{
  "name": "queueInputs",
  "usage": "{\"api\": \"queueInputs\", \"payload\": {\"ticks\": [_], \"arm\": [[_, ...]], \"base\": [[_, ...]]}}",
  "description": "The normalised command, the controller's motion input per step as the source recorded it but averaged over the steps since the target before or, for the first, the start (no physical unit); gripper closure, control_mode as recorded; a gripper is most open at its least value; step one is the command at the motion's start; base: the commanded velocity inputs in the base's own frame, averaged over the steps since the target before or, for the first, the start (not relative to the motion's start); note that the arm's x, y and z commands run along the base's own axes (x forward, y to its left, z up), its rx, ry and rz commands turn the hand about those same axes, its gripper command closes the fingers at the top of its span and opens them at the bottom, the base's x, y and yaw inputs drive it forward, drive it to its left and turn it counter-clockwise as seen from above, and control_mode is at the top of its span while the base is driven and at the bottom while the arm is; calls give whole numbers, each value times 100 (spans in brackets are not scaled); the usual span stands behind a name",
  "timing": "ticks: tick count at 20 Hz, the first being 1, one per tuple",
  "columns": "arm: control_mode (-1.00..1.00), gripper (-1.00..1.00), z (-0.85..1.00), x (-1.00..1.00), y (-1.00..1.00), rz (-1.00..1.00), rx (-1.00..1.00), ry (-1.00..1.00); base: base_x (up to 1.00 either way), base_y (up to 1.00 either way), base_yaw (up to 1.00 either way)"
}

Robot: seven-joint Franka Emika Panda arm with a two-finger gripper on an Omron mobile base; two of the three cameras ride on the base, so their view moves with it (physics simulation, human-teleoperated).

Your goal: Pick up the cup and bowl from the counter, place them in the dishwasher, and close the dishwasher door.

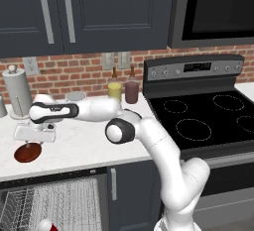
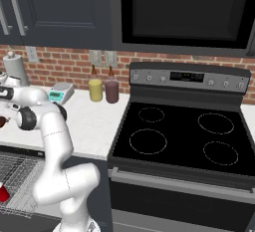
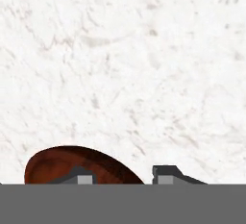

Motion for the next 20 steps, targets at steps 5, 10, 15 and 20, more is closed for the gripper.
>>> {"api": "queueInputs", "payload": {"ticks": [5,10,15,20], "arm": [[-100,100,0,-3,15,0,-7,7],[-100,100,1,-15,1,-6,-31,17],[-100,100,17,-67,0,-10,-35,10],[-100,100,28,-86,-7,-10,-36,-1]], "base": [[0,0,0],[0,0,0],[0,0,0],[0,0,0]]}}
